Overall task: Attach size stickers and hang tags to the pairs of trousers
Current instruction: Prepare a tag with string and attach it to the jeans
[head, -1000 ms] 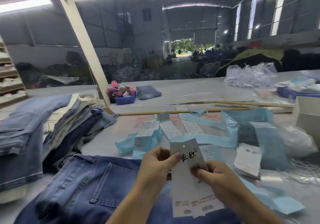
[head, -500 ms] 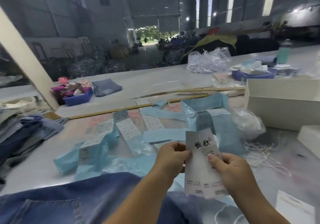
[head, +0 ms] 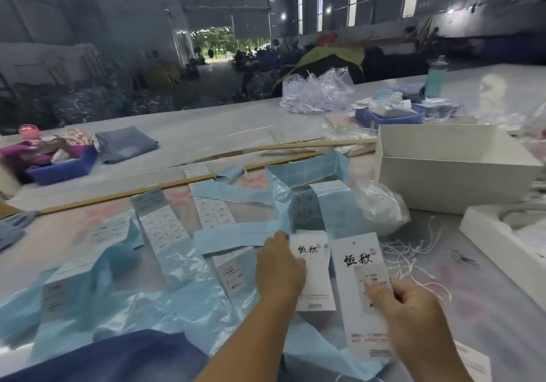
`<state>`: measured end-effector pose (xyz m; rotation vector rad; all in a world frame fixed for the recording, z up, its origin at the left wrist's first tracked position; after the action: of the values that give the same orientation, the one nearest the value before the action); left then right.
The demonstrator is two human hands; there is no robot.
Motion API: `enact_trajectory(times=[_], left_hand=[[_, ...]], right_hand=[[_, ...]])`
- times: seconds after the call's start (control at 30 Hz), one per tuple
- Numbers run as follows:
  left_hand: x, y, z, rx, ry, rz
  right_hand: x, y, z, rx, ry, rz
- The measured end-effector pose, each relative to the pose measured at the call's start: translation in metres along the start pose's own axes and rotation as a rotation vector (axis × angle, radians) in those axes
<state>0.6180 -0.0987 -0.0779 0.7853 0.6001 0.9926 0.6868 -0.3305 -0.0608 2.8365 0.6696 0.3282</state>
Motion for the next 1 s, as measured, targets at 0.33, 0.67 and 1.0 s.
enact_trajectory(times=[0.33, 0.67, 1.0], left_hand=[[-0.090, 0.089, -0.002, -0.751, -0.138, -0.429], [-0.150, 0.199, -0.136, -0.659, -0.002, 0.002], [-0.200, 0.208, -0.153, -0.786, -0.082, -0.164]], right_hand=[[-0.036, -0.065, -0.057, 0.147, 0.180, -0.312], [-0.105, -0.126, -0.138, 0.582, 0.270, -0.437], [-0.178, -0.197, -0.180, 0.802, 0.120, -0.747]])
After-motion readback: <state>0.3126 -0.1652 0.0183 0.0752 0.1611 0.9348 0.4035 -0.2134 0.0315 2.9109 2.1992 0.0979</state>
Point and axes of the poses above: each hand's wrist, its own x-axis towards the middle knuckle, its own y-axis out of the back of the hand, z = x × y, the point moved 10 cm from there along x, towards the middle knuckle, and after that the axes turned 11 degrees about y, right-handed, at the moved point
